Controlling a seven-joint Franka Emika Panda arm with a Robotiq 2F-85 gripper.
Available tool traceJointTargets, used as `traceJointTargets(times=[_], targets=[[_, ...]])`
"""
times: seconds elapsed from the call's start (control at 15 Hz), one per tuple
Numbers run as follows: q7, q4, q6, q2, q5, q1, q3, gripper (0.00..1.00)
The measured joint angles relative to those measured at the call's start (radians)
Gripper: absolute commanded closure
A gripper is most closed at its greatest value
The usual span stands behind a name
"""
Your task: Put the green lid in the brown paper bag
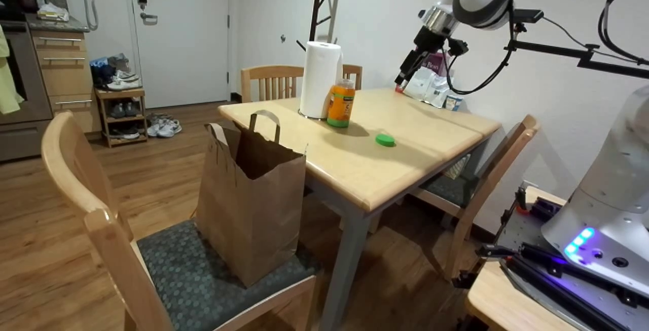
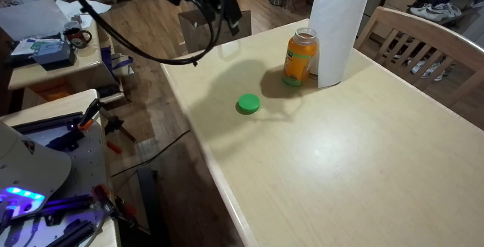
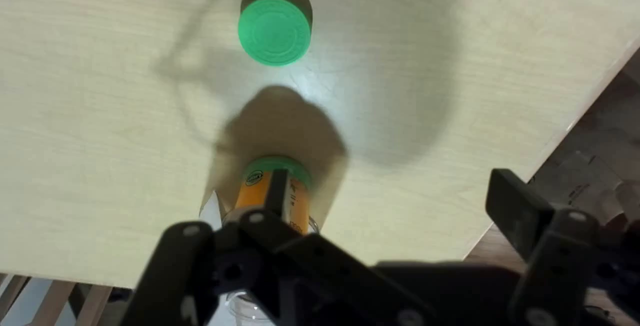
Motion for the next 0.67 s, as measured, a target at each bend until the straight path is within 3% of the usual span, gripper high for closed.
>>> traceJointTargets(times=[0.4,0.67], targets=[[0.012,0.025,-0.015,0.033,0.001,-0.013,0.013,0.0],[0.056,0.071,-0.21,0.05,0.003,-0.038,0.014,0.0]])
